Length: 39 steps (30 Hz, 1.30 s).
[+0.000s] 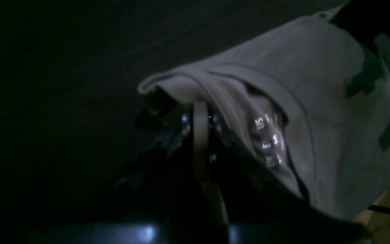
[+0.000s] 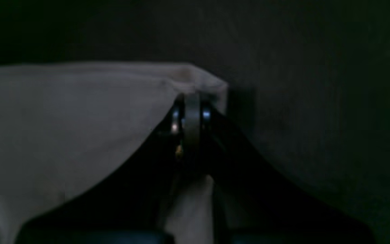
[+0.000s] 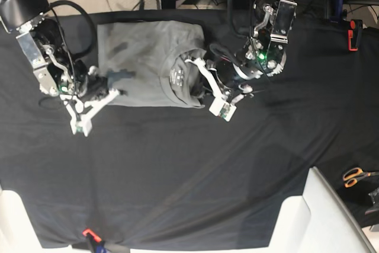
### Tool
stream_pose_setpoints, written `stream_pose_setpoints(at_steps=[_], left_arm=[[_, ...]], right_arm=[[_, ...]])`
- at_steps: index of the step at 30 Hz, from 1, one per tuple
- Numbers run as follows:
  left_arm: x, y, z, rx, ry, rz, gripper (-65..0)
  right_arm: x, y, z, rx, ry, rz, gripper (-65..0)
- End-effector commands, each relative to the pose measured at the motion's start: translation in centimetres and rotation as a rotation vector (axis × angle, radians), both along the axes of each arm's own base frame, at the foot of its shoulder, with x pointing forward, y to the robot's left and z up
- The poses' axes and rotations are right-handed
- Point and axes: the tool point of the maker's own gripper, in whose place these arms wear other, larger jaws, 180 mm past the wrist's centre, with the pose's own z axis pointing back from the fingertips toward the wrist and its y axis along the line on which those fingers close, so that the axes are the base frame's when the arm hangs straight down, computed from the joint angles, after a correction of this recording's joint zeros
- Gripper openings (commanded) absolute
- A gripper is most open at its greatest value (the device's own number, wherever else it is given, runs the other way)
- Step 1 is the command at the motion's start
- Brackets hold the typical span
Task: Fold the T-shirt properly
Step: 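Press and square the folded shirt with both grippers, then tuck and flatten the folded shirt's collar edge with the left gripper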
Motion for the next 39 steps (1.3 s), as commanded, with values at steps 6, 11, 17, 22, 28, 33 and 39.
stream_pose_setpoints(at_steps=[6,11,17,22,28,33,39], left_arm=[[1.8,-0.3,3.5,-0.044,-0.107,0.007,-65.0],[1.2,1.9,8.8,-0.058,-0.242,0.081,-65.0],[-2.7,5.0,7.1,-0.046,-0.096,0.158,-56.4],[-4.3,8.2,4.6,-0.196,0.044,0.289,-8.4],[-4.3,6.1,0.5,-0.301,0.193,0.287,0.0],[-4.5,1.9,-0.4,-0.359,0.200,0.218,0.0],[-5.6,-1.1,-3.5,-0.382,0.290,0.207,0.0]], right_arm=[[3.2,-0.7,3.3,-0.008,-0.154,0.023,-64.8],[2.5,-1.6,8.0,0.009,-0.285,-0.006,-64.8],[-1.8,-7.3,7.8,-0.020,-0.259,-0.177,-64.8],[-4.0,-8.1,6.5,-0.044,-0.218,-0.162,-64.8],[-4.8,-6.9,5.9,-0.114,-0.244,-0.046,-64.8],[-5.3,-7.1,5.6,-0.148,-0.245,-0.047,-64.8],[-5.8,-8.2,5.6,-0.165,-0.238,-0.074,-64.8]])
